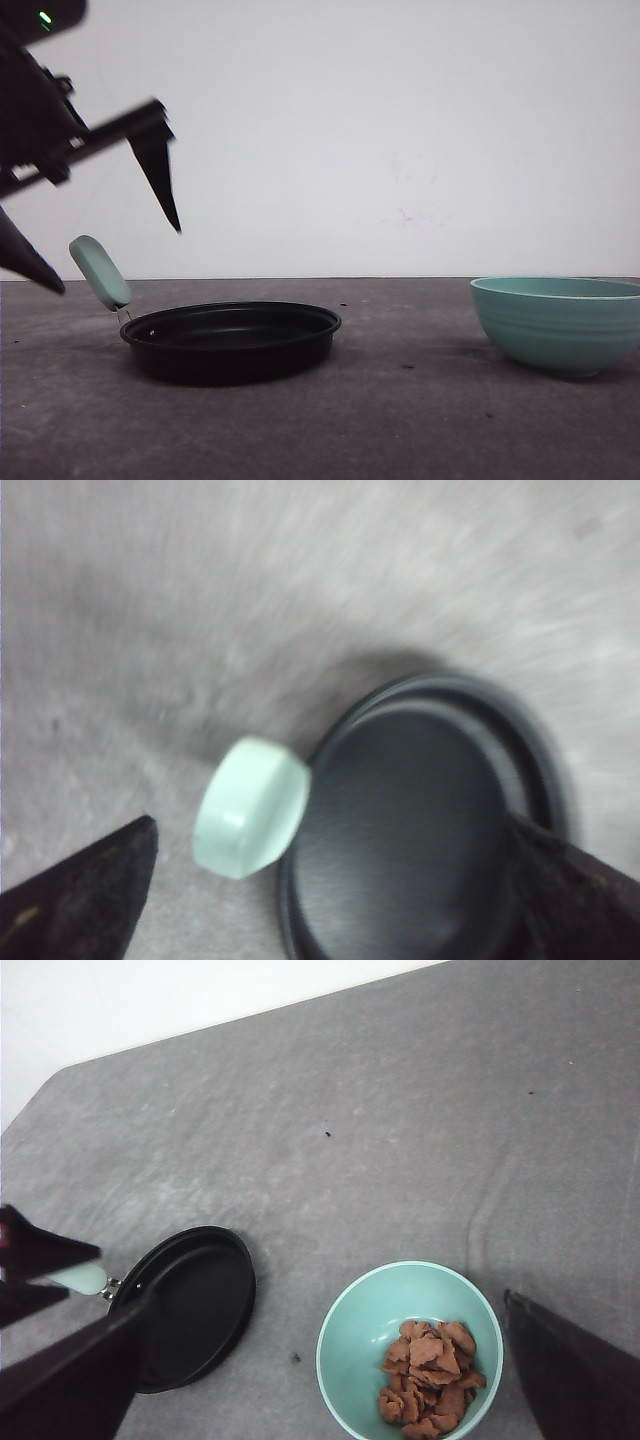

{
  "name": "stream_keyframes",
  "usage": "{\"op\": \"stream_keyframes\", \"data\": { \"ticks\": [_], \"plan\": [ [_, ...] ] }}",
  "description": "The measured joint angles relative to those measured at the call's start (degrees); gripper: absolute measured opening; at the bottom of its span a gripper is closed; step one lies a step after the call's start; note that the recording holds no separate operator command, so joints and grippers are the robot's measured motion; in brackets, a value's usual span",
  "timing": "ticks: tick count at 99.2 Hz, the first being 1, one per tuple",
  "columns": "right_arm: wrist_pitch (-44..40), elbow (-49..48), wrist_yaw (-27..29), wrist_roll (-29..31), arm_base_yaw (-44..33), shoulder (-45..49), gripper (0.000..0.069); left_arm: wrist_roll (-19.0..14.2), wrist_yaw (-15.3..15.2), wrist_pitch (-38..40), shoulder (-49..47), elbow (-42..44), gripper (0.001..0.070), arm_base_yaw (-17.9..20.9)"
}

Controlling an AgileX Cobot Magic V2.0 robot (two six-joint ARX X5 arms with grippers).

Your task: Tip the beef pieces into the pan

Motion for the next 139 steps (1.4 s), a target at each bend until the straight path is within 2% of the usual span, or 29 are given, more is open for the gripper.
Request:
{"op": "stream_keyframes", "data": {
  "ticks": [16, 25, 40, 53, 60, 69, 74, 101, 122, 139],
  "plan": [
    [0.0, 0.0, 0.0, 0.0, 0.0, 0.0, 0.0684, -3.2, -2.6, 0.4, 4.1, 0.0, 0.0667, -1.4],
    [0.0, 0.0, 0.0, 0.0, 0.0, 0.0, 0.0684, -4.7, -2.8, 1.6, 5.7, 0.0, 0.0617, -1.8],
    [0.0, 0.0, 0.2, -0.1, 0.0, 0.0, 0.0684, -6.0, -2.8, 2.8, 8.4, 0.0, 0.046, -1.9],
    [0.0, 0.0, 0.2, -0.9, 0.0, 0.0, 0.0684, -6.4, -2.8, 3.9, 9.5, 0.0, 0.0365, -1.9],
    [0.0, 0.0, 0.2, -1.6, 0.0, 0.0, 0.0684, -6.4, -2.8, 4.4, 9.6, 0.0, 0.0265, -2.0],
    [0.0, 0.0, 0.7, -2.2, 0.0, 0.0, 0.0684, -6.4, -2.8, 5.0, 9.6, 0.0, 0.0098, -2.1],
    [0.0, 0.0, 1.6, -2.3, 0.0, 0.0, 0.0684, -5.8, -1.9, 5.4, 9.5, 0.0, 0.0054, -2.3],
    [-1.8, 0.0, 3.2, -2.1, 0.0, 3.4, 0.0682, -1.4, -2.1, 5.1, 8.8, 0.0, 0.0031, -6.6],
    [-2.9, 0.0, 3.0, -2.1, 0.0, 14.0, 0.0681, -0.3, -2.3, 6.6, 4.9, 0.0, 0.0025, -11.0],
    [-1.7, 0.0, 3.0, -2.1, -0.4, 23.4, 0.0681, -0.1, -1.4, 7.0, 0.2, 0.0, 0.0024, -11.8]
  ]
}}
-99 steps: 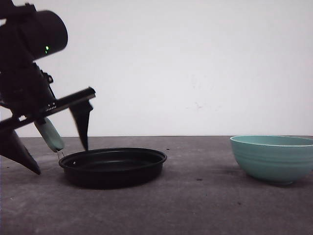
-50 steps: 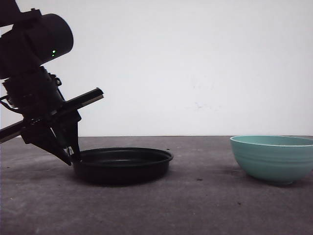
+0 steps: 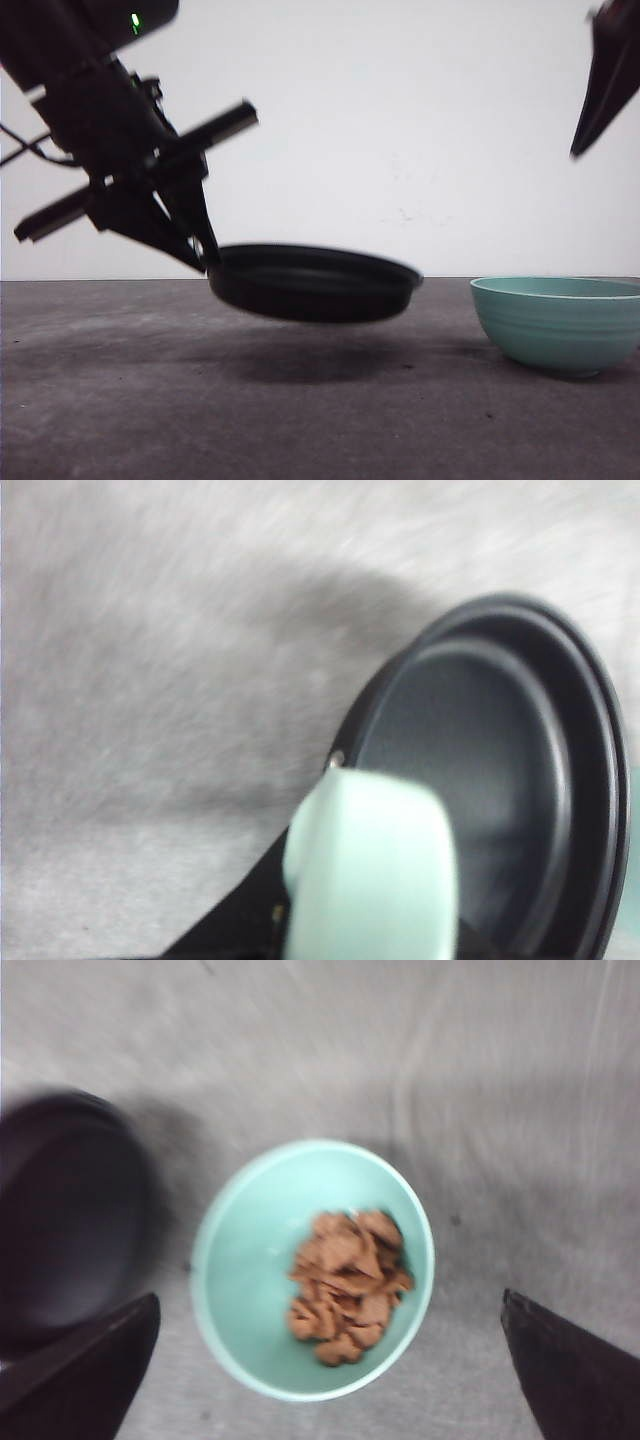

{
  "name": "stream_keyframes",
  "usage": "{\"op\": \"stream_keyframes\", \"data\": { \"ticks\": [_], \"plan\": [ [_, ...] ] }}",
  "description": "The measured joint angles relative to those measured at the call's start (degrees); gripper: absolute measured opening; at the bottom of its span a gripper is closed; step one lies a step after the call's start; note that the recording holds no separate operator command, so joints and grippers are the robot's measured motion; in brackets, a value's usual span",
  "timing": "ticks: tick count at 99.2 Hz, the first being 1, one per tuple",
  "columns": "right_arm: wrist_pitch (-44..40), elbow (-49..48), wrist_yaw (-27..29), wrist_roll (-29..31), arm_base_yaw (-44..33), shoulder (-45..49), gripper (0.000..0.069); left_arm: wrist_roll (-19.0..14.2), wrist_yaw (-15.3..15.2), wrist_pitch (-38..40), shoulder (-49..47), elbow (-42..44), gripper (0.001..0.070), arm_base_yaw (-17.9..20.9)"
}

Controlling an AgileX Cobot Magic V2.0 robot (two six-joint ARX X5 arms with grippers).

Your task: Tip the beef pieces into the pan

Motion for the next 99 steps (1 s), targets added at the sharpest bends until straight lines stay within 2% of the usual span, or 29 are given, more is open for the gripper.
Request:
{"op": "stream_keyframes", "data": {
  "ticks": [10, 16, 27, 38, 60, 76, 84, 99],
  "plan": [
    [1.0, 0.0, -0.1, 0.1, -0.5, 5.9, 0.0669, 0.0, 2.0, -0.4, -1.5, 0.0, 0.0024, 0.0],
    [2.1, 0.0, -0.5, 0.1, -0.9, 8.9, 0.0635, -0.3, 3.0, -0.9, -1.9, 0.0, 0.0024, 0.0],
    [4.0, 0.0, -1.5, 0.2, -1.7, 13.5, 0.05, -1.2, 4.7, -1.6, -2.0, 0.0, 0.0024, 0.0],
    [4.2, 0.0, -1.5, 0.4, -2.2, 16.9, 0.0374, -1.3, 5.0, -1.7, -2.0, 0.0, 0.0024, 0.0],
    [6.7, 0.0, -1.6, 0.5, -2.7, 19.5, 0.0224, -1.4, 5.5, -1.7, -2.0, 0.0, 0.0024, 0.0],
    [9.3, 0.0, -1.6, 0.5, -2.7, 19.5, 0.0071, -1.6, 6.6, -1.4, -2.0, 0.0, 0.0024, 0.0],
    [9.8, 0.0, -1.7, 0.5, -2.7, 19.5, 0.0041, -1.9, 7.1, -0.6, -2.0, 0.0, 0.0024, 0.0],
    [10.5, 0.0, -2.9, 0.5, -2.7, 21.3, 0.003, -2.9, 7.9, -0.6, -2.0, 0.0, 0.0024, 0.0]
  ]
}}
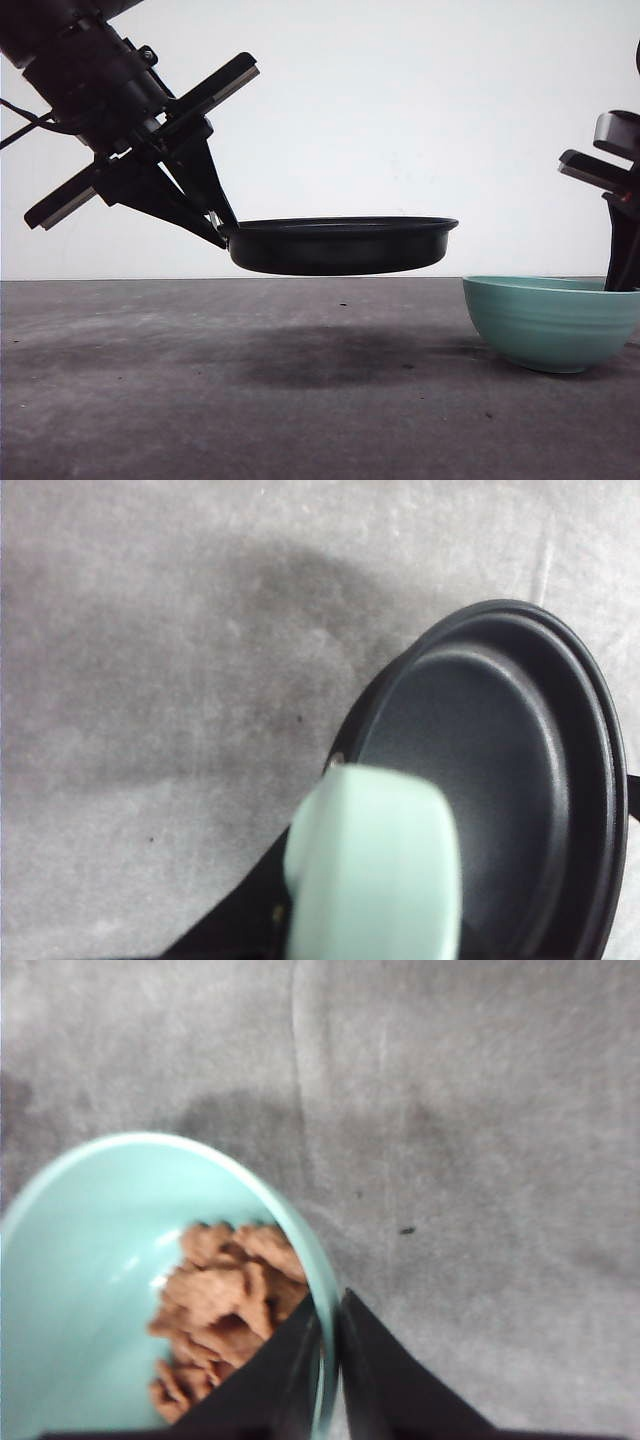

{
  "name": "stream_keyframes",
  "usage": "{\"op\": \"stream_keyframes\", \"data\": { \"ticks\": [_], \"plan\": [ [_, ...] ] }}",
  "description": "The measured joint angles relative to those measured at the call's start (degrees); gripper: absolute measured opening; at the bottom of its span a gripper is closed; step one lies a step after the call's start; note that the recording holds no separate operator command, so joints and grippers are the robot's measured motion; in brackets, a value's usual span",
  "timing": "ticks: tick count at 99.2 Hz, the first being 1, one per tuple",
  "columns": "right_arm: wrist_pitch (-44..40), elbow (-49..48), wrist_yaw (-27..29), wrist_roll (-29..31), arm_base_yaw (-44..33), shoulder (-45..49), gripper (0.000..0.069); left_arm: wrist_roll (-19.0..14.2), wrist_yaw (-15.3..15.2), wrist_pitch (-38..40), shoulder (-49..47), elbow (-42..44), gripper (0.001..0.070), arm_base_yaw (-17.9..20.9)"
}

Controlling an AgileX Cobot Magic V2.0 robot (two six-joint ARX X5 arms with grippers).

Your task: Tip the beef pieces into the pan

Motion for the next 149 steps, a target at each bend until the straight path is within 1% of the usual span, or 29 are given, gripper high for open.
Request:
{"op": "stream_keyframes", "data": {
  "ticks": [8, 24, 39, 50, 55, 67, 82, 91, 100, 108, 113, 130, 140, 149],
  "plan": [
    [0.2, 0.1, -1.6, 0.0, 0.0, 1.3, 0.0029, -0.1, 0.1, 0.0, 0.0, 0.0, 0.0024, 0.0],
    [0.1, 0.1, -4.1, 0.0, 0.0, 3.9, 0.0029, -0.2, 1.3, 0.0, 0.0, 0.0, 0.0024, 0.0],
    [0.2, 0.1, -4.5, 0.0, 0.1, 4.3, 0.0031, -0.2, 1.5, -0.1, 0.0, 0.0, 0.0024, 0.0],
    [0.7, 0.1, -4.7, 0.0, 0.1, 4.3, 0.0054, -0.2, 1.6, -0.4, 0.0, 0.0, 0.0024, 0.0],
    [1.2, 0.1, -5.3, -0.1, 0.1, 4.3, 0.004, -0.2, 1.5, -0.8, 0.0, 0.0, 0.0024, 0.0],
    [4.0, 0.1, -8.3, -0.9, 0.2, 4.3, 0.0017, -0.2, 1.6, -1.9, 0.0, 0.0, 0.0024, 0.0],
    [8.8, 0.1, -14.7, -1.2, -0.4, 3.6, 0.0017, -0.1, 1.7, -4.5, -0.1, 0.0, 0.0023, 0.0],
    [8.5, 0.5, -14.1, -1.3, -0.4, 1.1, 0.0016, 0.5, 2.2, -6.1, -0.3, 0.0, 0.0023, 0.0],
    [8.7, 2.6, -14.3, -1.2, -0.1, -2.7, 0.0015, 1.8, 1.8, -8.7, -0.4, -0.2, 0.0021, 0.0],
    [9.7, 5.0, -14.3, -1.1, 0.7, -5.8, 0.0015, 2.2, 2.4, -8.3, -0.4, -0.4, 0.002, 0.0],
    [9.9, 6.0, -14.5, -1.0, 1.2, -7.3, 0.0015, 2.2, 3.3, -7.4, -0.4, -0.4, 0.002, 0.0],
    [9.0, 6.3, -13.9, -0.7, 5.1, -10.0, 0.0015, 2.0, 3.5, -6.0, -0.4, -0.4, 0.002, -0.3],
    [9.0, 6.3, -11.4, -1.2, 9.0, -10.5, 0.0015, 1.5, 4.8, -4.2, -0.4, -0.4, 0.002, -1.2],
    [9.0, 6.3, -6.4, -3.1, 13.0, -10.7, 0.0015, 0.9, 5.6, -2.8, -0.4, -0.2, 0.002, -2.9]
  ]
}}
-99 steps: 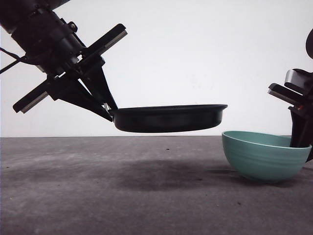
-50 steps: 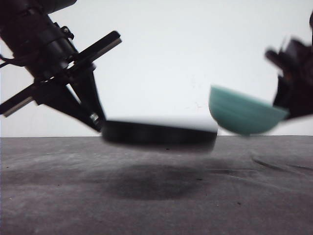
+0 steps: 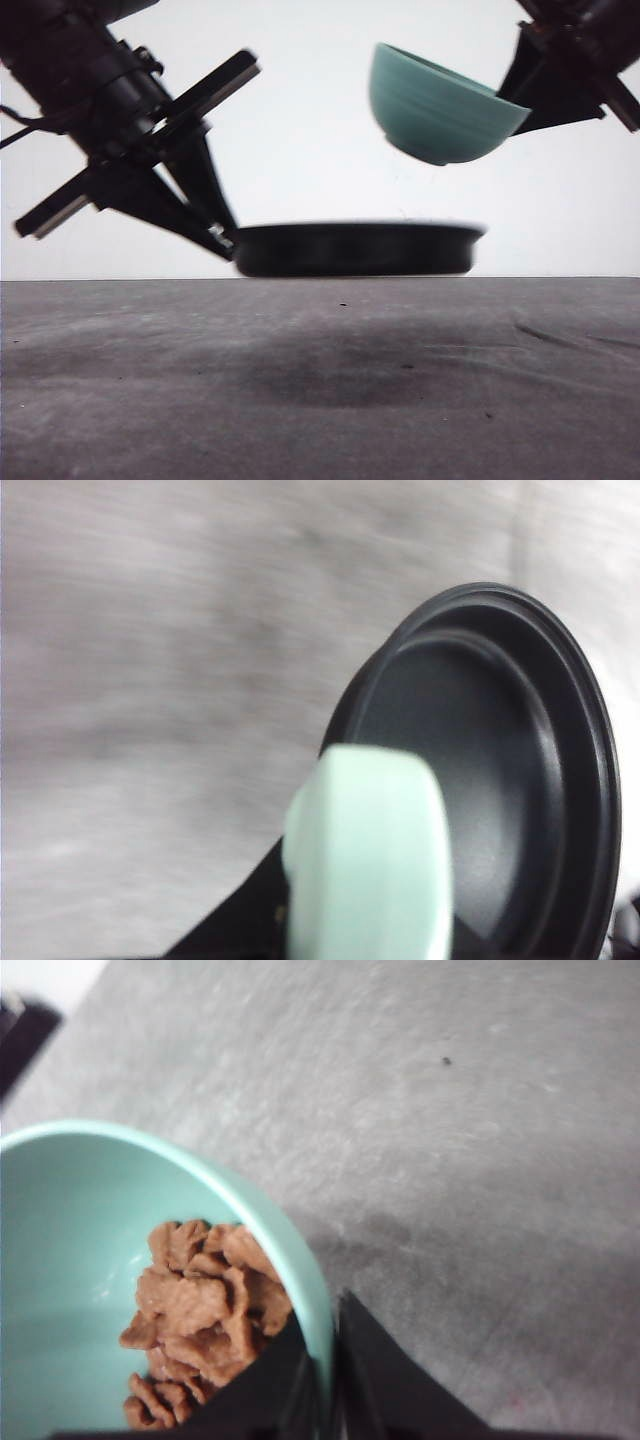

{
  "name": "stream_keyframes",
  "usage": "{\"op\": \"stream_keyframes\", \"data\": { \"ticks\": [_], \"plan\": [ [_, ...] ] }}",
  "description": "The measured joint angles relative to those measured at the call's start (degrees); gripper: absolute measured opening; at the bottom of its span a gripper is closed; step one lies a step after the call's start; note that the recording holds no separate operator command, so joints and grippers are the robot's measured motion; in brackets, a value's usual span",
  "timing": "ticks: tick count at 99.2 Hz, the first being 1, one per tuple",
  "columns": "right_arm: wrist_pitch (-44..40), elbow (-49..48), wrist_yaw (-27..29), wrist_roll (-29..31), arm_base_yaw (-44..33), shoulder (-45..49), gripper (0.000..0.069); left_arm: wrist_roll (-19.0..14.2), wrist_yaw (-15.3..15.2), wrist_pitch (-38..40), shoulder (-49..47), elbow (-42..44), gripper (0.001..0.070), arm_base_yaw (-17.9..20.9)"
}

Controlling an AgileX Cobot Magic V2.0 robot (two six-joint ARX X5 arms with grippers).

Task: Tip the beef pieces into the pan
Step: 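Tilt the bowl with the right gripper to pour beef cubes into the pan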

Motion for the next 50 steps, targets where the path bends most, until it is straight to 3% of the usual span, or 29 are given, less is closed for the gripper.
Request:
{"op": "stream_keyframes", "data": {
  "ticks": [23, 42, 50],
  "plan": [
    [3.1, 0.0, 22.7, -8.1, 12.2, -0.3, 0.0015, -0.8, 0.0, 0.0, 0.0, 3.1, 0.002, -4.3],
    [10.0, 0.0, 50.4, -19.3, 24.4, -1.2, 0.0015, -1.2, -0.4, -1.8, 0.0, 5.4, 0.002, -4.1],
    [14.8, 0.0, 58.8, -24.7, 28.3, -1.2, 0.0015, -0.6, -0.8, -4.2, 0.0, 6.9, 0.002, -4.1]
  ]
}}
